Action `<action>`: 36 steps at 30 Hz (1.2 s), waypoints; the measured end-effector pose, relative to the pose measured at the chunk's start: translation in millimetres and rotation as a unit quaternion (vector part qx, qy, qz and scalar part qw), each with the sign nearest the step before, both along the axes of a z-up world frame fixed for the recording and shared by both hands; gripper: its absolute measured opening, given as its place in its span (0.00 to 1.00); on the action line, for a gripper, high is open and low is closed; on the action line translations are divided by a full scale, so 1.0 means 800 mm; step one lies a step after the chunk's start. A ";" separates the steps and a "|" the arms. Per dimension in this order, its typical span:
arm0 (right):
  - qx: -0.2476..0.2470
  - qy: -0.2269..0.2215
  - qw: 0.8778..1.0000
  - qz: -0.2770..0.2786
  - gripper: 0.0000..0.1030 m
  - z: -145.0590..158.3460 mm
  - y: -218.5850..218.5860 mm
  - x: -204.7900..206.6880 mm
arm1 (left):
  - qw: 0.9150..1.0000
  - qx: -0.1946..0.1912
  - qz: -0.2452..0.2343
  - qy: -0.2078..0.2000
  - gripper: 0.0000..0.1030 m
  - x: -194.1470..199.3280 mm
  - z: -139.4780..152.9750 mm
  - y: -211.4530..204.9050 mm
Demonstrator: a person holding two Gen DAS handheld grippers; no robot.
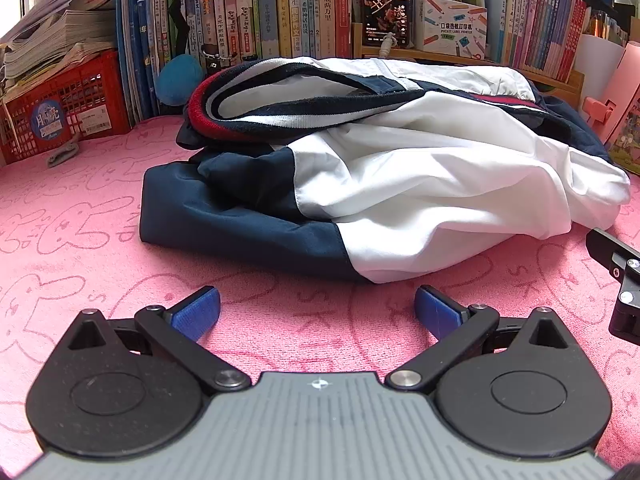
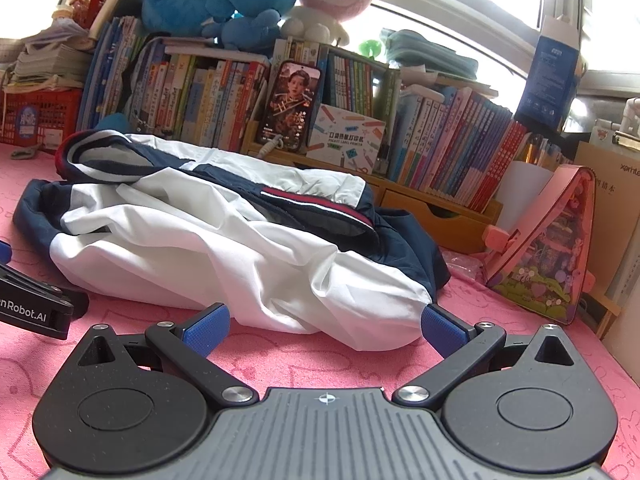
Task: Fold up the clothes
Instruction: 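Approach the crumpled navy-and-white jacket with both grippers open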
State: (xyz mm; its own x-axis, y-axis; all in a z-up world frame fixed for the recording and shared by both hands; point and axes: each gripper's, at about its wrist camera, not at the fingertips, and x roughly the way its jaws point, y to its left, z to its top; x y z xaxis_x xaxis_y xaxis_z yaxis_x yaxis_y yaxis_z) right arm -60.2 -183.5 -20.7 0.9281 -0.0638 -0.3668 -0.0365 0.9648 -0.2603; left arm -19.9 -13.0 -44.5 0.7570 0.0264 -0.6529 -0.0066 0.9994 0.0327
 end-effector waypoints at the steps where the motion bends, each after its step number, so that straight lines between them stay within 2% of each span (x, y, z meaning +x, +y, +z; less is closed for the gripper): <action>1: 0.000 0.000 1.000 0.000 1.00 0.000 0.000 0.000 | 1.000 0.000 0.001 0.000 1.00 0.000 0.000 -0.001; 36: 0.004 -0.012 1.000 -0.003 1.00 0.003 -0.001 -0.005 | 1.000 0.001 0.004 0.001 1.00 0.000 0.000 -0.003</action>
